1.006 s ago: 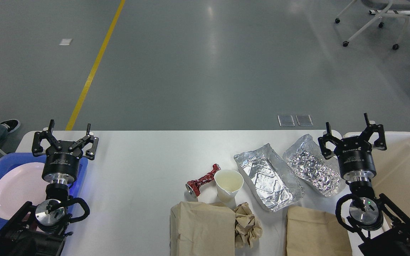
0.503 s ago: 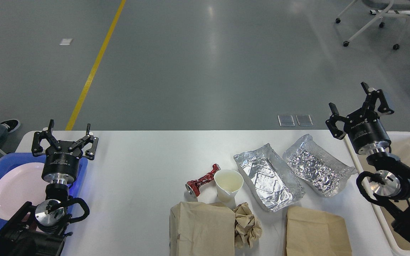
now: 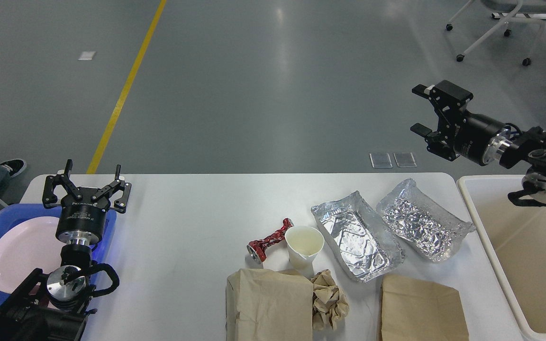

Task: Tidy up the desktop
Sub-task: 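Raise the right gripper up over the beige bin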

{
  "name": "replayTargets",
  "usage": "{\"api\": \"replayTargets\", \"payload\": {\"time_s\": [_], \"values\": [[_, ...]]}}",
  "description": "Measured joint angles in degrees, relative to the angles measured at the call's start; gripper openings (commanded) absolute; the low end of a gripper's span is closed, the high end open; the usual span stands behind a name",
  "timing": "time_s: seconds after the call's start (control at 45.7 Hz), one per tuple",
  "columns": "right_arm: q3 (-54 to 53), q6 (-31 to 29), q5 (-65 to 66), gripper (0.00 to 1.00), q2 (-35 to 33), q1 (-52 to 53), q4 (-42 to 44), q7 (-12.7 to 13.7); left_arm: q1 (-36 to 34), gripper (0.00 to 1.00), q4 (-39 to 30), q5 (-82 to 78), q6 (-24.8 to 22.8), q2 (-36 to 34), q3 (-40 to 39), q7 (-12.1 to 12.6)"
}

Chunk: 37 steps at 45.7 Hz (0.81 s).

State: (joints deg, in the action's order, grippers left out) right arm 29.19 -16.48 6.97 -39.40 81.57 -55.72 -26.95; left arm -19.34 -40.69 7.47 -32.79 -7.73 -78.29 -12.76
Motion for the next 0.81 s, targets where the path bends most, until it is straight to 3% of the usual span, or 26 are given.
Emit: {"api": "replayTargets", "payload": {"time_s": [0.066, 0.284, 0.394, 0.416, 0.481, 0.591, 0.613, 0.678, 0.81], "values": [[8.8, -2.7, -0.2, 1.00, 2.0, 6.3, -1.1, 0.0, 0.0, 0.96, 0.0, 0.0, 0.0, 0.0, 0.0, 0.0], [35.0, -20.0, -1.9, 1.00, 10.9, 29.9, -9.2, 0.1, 0.0, 0.96, 0.0, 0.0, 0.0, 0.0, 0.0, 0.0], [40.6, -23.2, -2.0, 1.00, 16.1, 37.5, -13.7, 2.3, 0.0, 0.96, 0.0, 0.0, 0.0, 0.0, 0.0, -0.1], [41.0, -23.5, -2.0, 1.00, 16.8, 38.7, -14.9, 3.6, 0.0, 0.96, 0.0, 0.0, 0.0, 0.0, 0.0, -0.1], [41.4, -23.8, -2.5, 1.00, 18.4, 42.8, -19.3, 11.2, 0.0, 0.96, 0.0, 0.0, 0.0, 0.0, 0.0, -0.1], [41.2, -23.5, -7.2, 1.00, 20.3, 50.3, -27.1, 28.3, 0.0, 0.96, 0.0, 0.0, 0.0, 0.0, 0.0, -0.1], [41.2, -23.5, -8.2, 1.00, 20.7, 51.6, -28.1, 30.6, 0.0, 0.96, 0.0, 0.0, 0.0, 0.0, 0.0, -0.1], [41.2, -23.8, -11.1, 1.00, 21.6, 55.6, -31.1, 35.9, 0.0, 0.96, 0.0, -0.1, 0.0, 0.0, 0.0, -0.1], [41.1, -26.0, -13.3, 1.00, 22.2, 63.6, -37.5, 41.1, 0.0, 0.96, 0.0, -0.1, 0.0, 0.0, 0.0, -0.1]]}}
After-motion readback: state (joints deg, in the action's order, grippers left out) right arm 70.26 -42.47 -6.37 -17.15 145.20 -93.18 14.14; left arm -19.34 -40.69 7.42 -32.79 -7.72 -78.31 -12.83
